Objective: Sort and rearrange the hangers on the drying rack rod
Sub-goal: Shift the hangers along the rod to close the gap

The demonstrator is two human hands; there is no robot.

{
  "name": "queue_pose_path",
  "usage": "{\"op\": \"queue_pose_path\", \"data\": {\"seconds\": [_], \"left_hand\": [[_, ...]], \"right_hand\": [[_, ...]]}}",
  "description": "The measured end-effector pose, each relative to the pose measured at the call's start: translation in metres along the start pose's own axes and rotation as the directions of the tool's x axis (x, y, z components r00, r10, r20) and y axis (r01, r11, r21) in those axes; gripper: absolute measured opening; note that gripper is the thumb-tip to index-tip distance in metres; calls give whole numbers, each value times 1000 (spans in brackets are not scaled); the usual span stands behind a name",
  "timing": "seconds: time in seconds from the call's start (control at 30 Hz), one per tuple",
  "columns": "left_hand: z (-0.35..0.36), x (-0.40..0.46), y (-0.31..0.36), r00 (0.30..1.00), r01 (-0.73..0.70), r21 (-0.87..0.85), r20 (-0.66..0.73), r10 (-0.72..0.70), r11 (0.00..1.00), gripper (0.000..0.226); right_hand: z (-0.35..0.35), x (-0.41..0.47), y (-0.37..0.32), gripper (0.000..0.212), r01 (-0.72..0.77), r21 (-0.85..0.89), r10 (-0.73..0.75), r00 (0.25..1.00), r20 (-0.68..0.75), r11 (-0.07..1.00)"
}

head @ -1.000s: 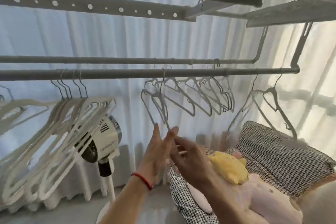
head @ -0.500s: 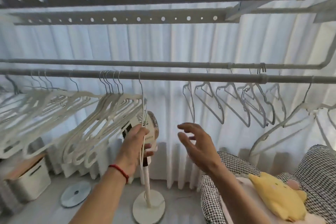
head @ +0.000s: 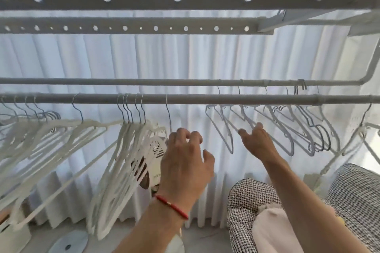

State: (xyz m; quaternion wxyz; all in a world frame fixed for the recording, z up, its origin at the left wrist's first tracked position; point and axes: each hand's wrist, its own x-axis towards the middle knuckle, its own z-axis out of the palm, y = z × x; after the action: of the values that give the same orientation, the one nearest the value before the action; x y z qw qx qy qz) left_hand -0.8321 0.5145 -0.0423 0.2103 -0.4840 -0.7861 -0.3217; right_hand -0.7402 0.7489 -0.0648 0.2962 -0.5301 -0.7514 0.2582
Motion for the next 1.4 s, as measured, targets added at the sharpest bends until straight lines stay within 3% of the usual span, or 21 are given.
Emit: {"op": "queue_pose_path", "data": {"seconds": [0.07,0.13,0.23,0.37,0.53,0.6,0.7,0.8,1.03,1.23,1.4], "left_hand": [[11,21,5,979,18,-109,204,4,994,35],[23,43,10,921,36,-100,389,6,994,43],[43,65,13,851,20,-35,525,1,999,50],[65,82,8,764,32,67,642,-68,997,50],[77,94,5,728,103,125,667,-160,987,49],[81,98,7,738,113,151,649,-185,982,49],[83,104,11,749,149,150,628,-211,977,50],[79,106,15,724,181,89,662,-194,979,46],[65,100,20,695,162,51,703,-151,985,34],[61,101,18,751,220,17,635,-181,975,31],[58,100,13,751,215,24,635,-181,976,29]], "right_hand": [[6,4,-5,69,-48,33,49,999,-7,998],[13,6,-7,70,-106,105,102,994,48,989],[20,12,-3,76,-204,331,139,968,210,921],[21,18,-5,86,-415,548,146,872,467,726],[24,22,-14,99,-576,601,53,744,666,554],[29,25,-16,103,-597,573,38,710,703,561],[40,30,-20,87,-587,544,6,683,730,599],[45,32,-25,64,-586,563,-14,685,728,583],[44,38,-23,55,-575,589,-19,707,707,568],[36,41,-26,60,-529,600,11,756,654,600],[21,58,-33,68,-467,582,23,792,610,666]]}}
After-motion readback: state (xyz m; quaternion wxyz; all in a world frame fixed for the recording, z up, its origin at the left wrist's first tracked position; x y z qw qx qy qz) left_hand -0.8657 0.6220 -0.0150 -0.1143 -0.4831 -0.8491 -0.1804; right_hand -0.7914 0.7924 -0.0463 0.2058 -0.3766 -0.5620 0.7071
